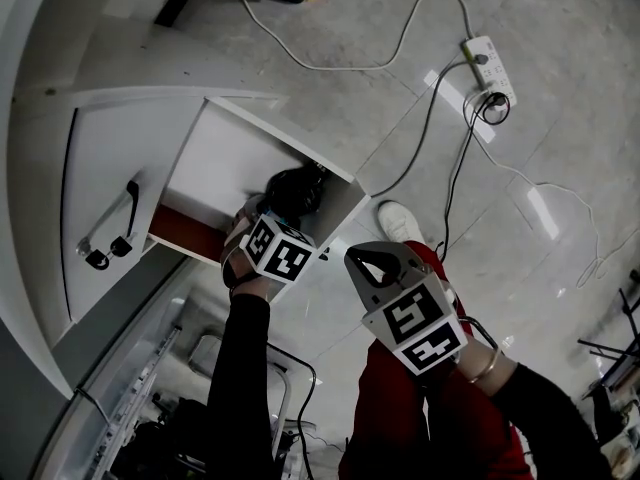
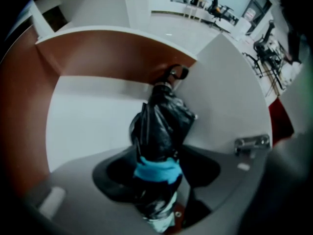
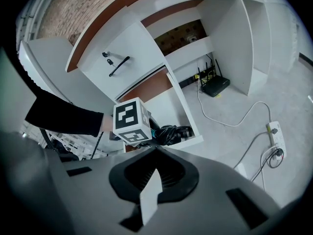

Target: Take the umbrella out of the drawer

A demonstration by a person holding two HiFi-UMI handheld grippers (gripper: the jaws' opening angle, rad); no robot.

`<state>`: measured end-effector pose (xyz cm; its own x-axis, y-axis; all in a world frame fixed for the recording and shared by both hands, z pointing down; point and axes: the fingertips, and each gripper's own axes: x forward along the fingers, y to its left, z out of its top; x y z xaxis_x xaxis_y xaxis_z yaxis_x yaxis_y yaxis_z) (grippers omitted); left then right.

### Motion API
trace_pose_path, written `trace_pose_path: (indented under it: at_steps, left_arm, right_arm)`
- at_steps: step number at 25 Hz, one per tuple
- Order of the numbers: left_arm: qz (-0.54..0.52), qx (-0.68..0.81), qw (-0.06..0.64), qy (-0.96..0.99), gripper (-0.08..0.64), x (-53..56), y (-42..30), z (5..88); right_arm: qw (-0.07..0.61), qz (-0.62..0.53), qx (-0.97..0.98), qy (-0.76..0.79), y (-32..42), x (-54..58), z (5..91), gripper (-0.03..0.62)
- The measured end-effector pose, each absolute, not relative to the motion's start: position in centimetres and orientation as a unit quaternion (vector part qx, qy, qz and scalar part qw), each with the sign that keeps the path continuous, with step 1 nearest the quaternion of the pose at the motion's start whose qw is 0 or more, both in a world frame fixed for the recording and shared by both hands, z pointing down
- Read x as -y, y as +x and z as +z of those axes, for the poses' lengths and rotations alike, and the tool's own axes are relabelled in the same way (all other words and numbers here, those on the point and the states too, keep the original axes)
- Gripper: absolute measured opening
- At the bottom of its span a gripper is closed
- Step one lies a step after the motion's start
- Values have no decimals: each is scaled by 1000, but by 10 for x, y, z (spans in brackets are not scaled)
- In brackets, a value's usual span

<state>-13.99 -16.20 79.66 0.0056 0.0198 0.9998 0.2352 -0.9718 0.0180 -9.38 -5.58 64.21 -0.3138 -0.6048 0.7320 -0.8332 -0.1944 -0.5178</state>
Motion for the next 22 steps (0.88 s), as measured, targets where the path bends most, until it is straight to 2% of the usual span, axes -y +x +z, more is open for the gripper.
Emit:
trace_pose_path:
  at_steps: [16, 22]
  left_arm:
    - [-737, 90, 122, -659, 273, 163, -142, 819]
    - [-737, 91, 126, -657, 238, 163, -140, 818]
  right_arm:
    - [112, 524, 624, 569, -92, 55, 652, -2]
    - [117, 524, 624, 568, -93, 52, 651, -2]
